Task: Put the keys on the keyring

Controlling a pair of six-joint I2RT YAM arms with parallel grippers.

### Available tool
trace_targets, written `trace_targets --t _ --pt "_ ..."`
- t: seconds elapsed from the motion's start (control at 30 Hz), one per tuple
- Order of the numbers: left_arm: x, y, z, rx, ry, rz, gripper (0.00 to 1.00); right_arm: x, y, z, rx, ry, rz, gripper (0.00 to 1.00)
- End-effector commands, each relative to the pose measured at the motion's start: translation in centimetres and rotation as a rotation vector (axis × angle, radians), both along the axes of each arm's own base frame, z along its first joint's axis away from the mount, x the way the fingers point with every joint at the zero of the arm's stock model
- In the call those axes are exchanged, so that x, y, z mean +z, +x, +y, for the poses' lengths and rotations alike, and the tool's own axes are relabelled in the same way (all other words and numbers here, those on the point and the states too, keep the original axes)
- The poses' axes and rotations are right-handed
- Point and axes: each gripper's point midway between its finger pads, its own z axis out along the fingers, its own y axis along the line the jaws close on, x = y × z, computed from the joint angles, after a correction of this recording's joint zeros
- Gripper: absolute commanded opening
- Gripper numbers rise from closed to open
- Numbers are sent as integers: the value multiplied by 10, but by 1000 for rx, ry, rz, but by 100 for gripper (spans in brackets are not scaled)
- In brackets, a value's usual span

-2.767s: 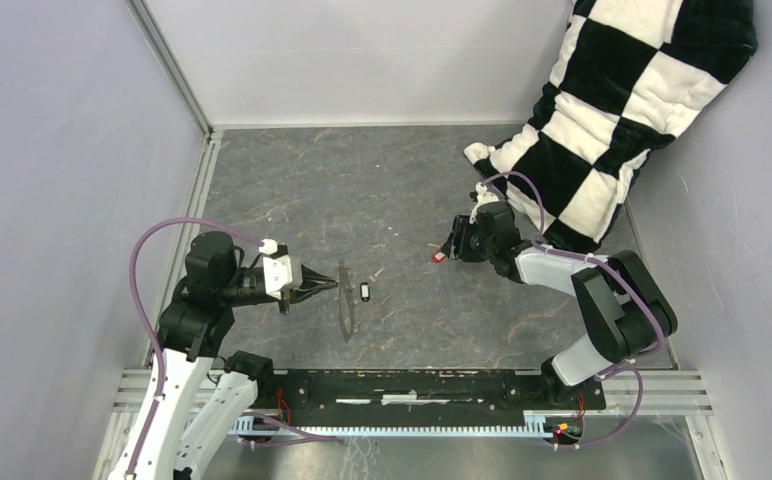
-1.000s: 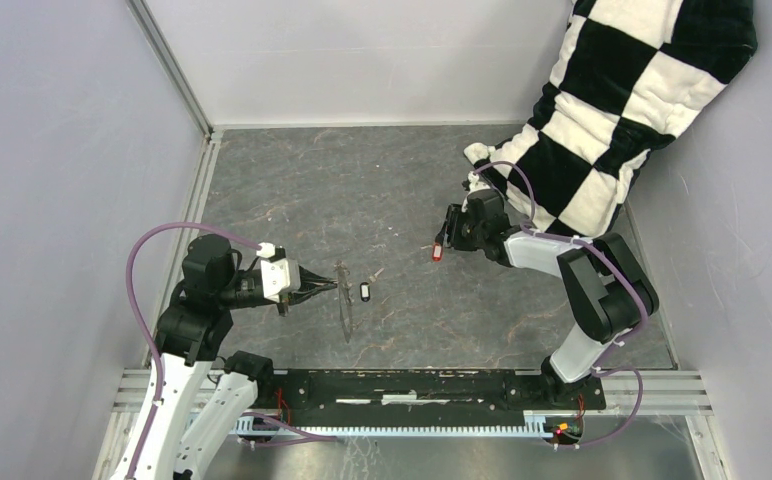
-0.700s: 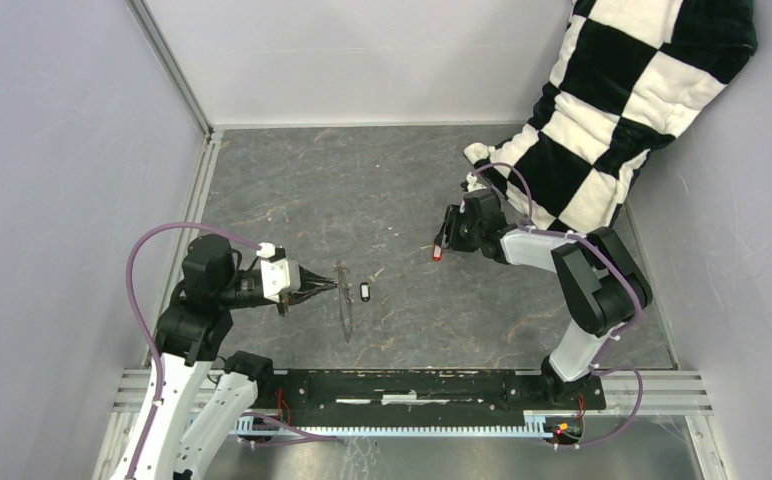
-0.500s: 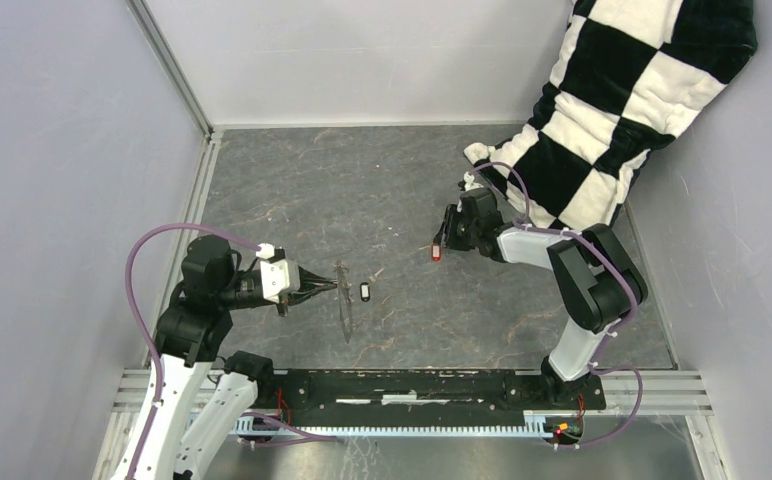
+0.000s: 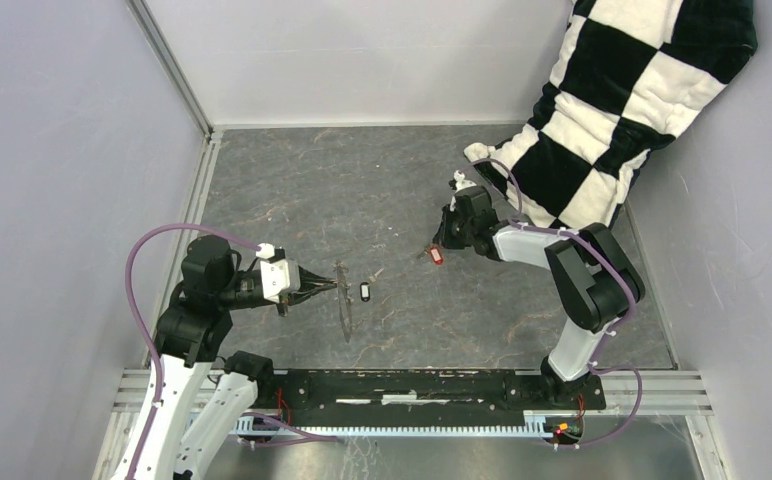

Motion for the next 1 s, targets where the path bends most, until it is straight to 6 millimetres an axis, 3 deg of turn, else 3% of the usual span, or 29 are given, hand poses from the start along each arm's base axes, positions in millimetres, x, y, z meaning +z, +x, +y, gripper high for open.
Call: trace_targets --t 0.0,0.33,0.73,0.8,0.87,0.97 --pt "12 0 0 -1 -11 -45 2 31 10 14 111 -17 -123 0" --pt "9 2 -1 -4 -7 -36 2 41 -7 27 290 -129 -227 0" --pt "13 0 0 -5 -11 -46 2 17 -20 33 372 -194 -185 3" --pt "13 0 0 -4 -11 -47 2 17 -21 33 380 -197 -187 7" --pt "13 0 0 -4 -12 -47 2 17 -23 34 393 -192 -186 22" --pt "14 0 -1 -7 -12 -49 2 23 -25 36 413 -175 -207 31"
